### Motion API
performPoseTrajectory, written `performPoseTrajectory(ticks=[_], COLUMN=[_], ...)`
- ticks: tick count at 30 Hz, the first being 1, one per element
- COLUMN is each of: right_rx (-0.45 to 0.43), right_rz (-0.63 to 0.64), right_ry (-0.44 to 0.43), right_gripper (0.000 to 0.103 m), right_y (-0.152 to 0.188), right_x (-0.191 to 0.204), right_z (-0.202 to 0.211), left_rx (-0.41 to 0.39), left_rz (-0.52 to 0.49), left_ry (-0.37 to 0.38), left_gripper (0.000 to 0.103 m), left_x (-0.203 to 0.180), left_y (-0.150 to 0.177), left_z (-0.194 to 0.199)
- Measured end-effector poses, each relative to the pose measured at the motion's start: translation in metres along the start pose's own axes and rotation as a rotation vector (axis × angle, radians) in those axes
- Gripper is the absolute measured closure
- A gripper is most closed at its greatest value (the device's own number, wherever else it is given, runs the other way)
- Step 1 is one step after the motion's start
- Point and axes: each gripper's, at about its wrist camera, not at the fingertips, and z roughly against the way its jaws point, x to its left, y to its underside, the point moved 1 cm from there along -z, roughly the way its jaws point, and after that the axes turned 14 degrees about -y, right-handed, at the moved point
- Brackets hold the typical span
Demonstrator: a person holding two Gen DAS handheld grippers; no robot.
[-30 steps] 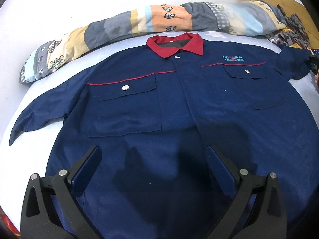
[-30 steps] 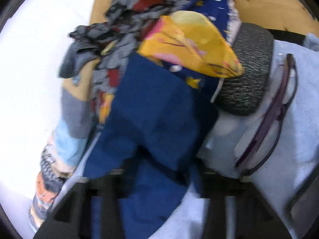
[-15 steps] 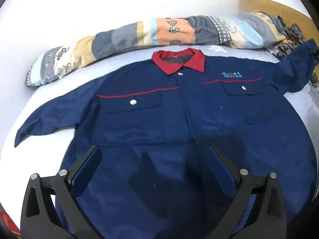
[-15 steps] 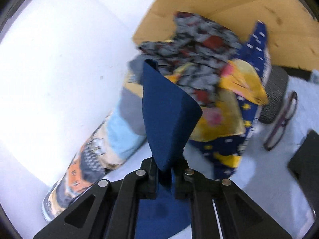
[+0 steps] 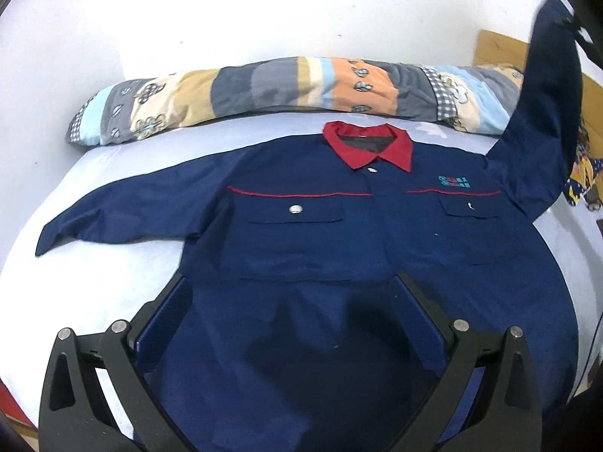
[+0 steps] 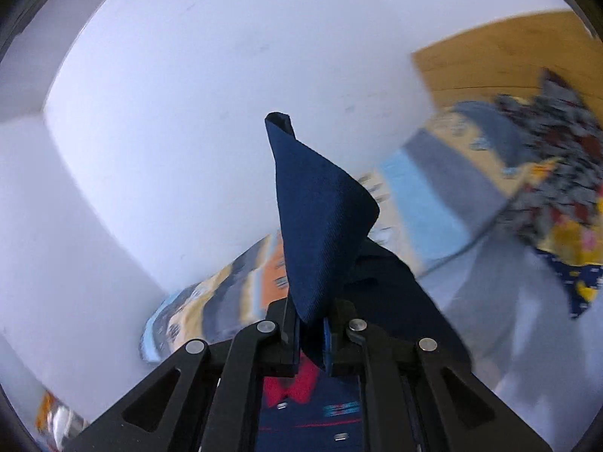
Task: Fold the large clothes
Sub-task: 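Lift the sleeve with the right gripper and lay it across the jacket front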
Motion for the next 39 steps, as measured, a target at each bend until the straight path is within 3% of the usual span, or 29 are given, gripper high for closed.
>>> performPoseTrajectory(ticks=[6, 10, 16, 21, 24, 27, 29, 30, 31, 33, 36, 37, 39], right_rx=[0.109, 0.264, 0.523, 0.612, 0.643, 0.702, 0.75, 0.799, 0.823, 0.799, 0.703, 0.679, 0.65], right_rz=[0.02, 0.051, 0.04, 0.023, 0.072, 0.096, 0.13, 0.139, 0.148, 0.182, 0.169, 0.155, 0.142], right_ry=[-0.132, -0.168, -0.172, -0.095, 0.003, 0.01, -0.008, -0.035, -0.077, -0.139, -0.18, -0.174, -0.083], right_gripper=[0.094, 0.094, 0.094, 0.094, 0.093, 0.086, 0.069, 0.054, 0.052, 0.053, 0.042, 0.041, 0.041], right_y=[0.077, 0.174, 0.333, 0.395, 0.412, 0.423, 0.425, 0.425, 0.422, 0.408, 0.371, 0.363, 0.349], right_x=[0.095, 0.136, 0.153, 0.12, 0.102, 0.093, 0.105, 0.112, 0.118, 0.127, 0.122, 0.117, 0.1], right_z=[-0.098, -0.186, -0.281, -0.311, -0.323, -0.33, -0.325, -0.323, -0.317, -0.299, -0.28, -0.278, -0.281], left_rx=[-0.01, 0.0, 0.019, 0.04, 0.045, 0.041, 0.041, 0.043, 0.044, 0.043, 0.058, 0.071, 0.097], left_rz=[0.063, 0.105, 0.177, 0.202, 0.192, 0.18, 0.183, 0.191, 0.198, 0.217, 0.245, 0.25, 0.249], left_ry=[-0.033, -0.054, -0.084, -0.068, -0.061, -0.056, -0.055, -0.054, -0.052, -0.054, -0.049, -0.043, -0.033], left_gripper=[0.0, 0.0, 0.0, 0.0, 0.0, 0.0, 0.0, 0.0, 0.0, 0.0, 0.0, 0.0, 0.0], left_x=[0.036, 0.062, 0.091, 0.099, 0.097, 0.093, 0.093, 0.095, 0.097, 0.103, 0.107, 0.106, 0.103], left_y=[0.001, 0.004, 0.006, 0.009, 0.009, 0.009, 0.009, 0.009, 0.009, 0.01, 0.01, 0.011, 0.012], left_z=[0.003, 0.0, -0.006, -0.012, -0.013, -0.011, -0.011, -0.011, -0.011, -0.01, -0.013, -0.015, -0.02])
